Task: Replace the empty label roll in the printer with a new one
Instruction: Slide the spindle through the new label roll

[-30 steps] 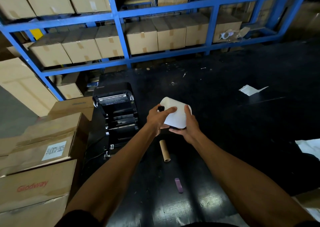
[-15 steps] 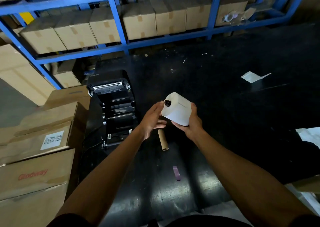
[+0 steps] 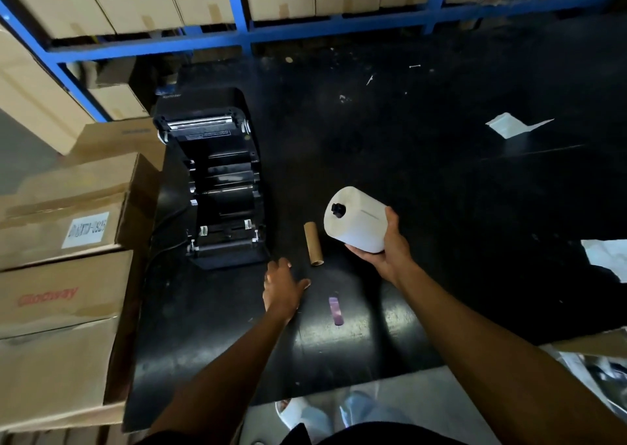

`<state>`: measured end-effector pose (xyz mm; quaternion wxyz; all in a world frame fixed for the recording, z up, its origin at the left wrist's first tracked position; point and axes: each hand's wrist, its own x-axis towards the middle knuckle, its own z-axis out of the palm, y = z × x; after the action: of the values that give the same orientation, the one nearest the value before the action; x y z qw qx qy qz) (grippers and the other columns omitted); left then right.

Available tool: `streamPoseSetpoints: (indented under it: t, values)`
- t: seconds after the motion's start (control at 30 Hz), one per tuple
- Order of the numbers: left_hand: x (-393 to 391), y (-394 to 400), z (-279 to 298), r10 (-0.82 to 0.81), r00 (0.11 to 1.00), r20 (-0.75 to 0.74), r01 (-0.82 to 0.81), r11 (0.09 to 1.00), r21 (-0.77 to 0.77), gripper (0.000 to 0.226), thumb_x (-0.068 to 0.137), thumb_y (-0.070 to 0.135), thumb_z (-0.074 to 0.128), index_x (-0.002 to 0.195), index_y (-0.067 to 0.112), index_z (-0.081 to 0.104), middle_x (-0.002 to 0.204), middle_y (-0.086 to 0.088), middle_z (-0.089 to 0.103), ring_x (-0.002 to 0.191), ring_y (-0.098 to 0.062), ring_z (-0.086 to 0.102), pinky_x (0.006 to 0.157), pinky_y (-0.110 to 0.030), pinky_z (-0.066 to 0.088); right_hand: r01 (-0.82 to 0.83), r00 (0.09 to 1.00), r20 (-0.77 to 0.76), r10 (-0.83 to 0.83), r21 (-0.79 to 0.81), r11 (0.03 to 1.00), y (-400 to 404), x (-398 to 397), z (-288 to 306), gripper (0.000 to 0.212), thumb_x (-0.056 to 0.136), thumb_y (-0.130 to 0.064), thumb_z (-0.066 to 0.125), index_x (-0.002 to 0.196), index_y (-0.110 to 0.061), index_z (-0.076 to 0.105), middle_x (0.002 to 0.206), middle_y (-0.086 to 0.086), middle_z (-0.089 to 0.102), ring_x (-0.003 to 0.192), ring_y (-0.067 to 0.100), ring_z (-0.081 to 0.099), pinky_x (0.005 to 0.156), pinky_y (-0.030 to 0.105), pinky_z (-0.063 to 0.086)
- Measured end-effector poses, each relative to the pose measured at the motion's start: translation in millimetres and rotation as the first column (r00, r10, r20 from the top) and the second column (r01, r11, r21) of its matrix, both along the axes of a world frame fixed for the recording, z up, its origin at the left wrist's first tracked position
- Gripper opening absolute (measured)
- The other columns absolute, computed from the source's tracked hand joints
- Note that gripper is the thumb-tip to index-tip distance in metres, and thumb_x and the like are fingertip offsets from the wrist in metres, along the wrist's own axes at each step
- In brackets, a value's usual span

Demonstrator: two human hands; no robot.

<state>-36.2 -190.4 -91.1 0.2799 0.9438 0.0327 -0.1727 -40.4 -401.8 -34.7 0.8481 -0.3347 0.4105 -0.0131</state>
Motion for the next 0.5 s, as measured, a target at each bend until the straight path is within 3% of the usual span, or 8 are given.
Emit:
streamPoseSetpoints:
  t: [0.23,0.4,0.5]
  values:
    - [1,1,-1,0.045,0.999,-0.008,-0.045,0.999,-0.022,0.040,0.080,0.011,0.075,0.117,0.007,0.061,0.121,-0.019,0.060,0.109,-0.035,0.060,0.087,-0.044,0.053,-0.019,1.000,-0.024,0.019,-0.027,0.999,-6,-6,-6,0.054,0.084,-0.054,0.063,0.124,-0.018,0.056,0.118,0.013,0.063,0.106,0.035,0.062,0.081,0.060,0.056]
    - [1,9,3,-0.045,0.999,-0.018,0.047,0.992,0.115,0.045,0.077,0.024,0.078,0.117,0.014,0.061,0.120,-0.015,0.060,0.114,-0.035,0.056,0.088,-0.044,0.052,-0.033,0.999,-0.022,0.032,-0.035,0.999,-3,-6,-5,0.051,0.087,-0.052,0.061,0.124,-0.017,0.055,0.116,0.013,0.062,0.105,0.033,0.062,0.083,0.059,0.056]
    - [5,15,0,-0.018,0.999,-0.032,0.019,0.999,0.027,0.045,0.072,0.024,0.079,0.114,0.015,0.064,0.116,-0.013,0.062,0.109,-0.031,0.059,0.084,-0.037,0.051,-0.053,0.998,-0.019,0.052,-0.039,0.998,-1,-4,-4,0.049,0.087,-0.052,0.060,0.122,-0.018,0.056,0.115,0.012,0.062,0.105,0.033,0.062,0.082,0.058,0.057]
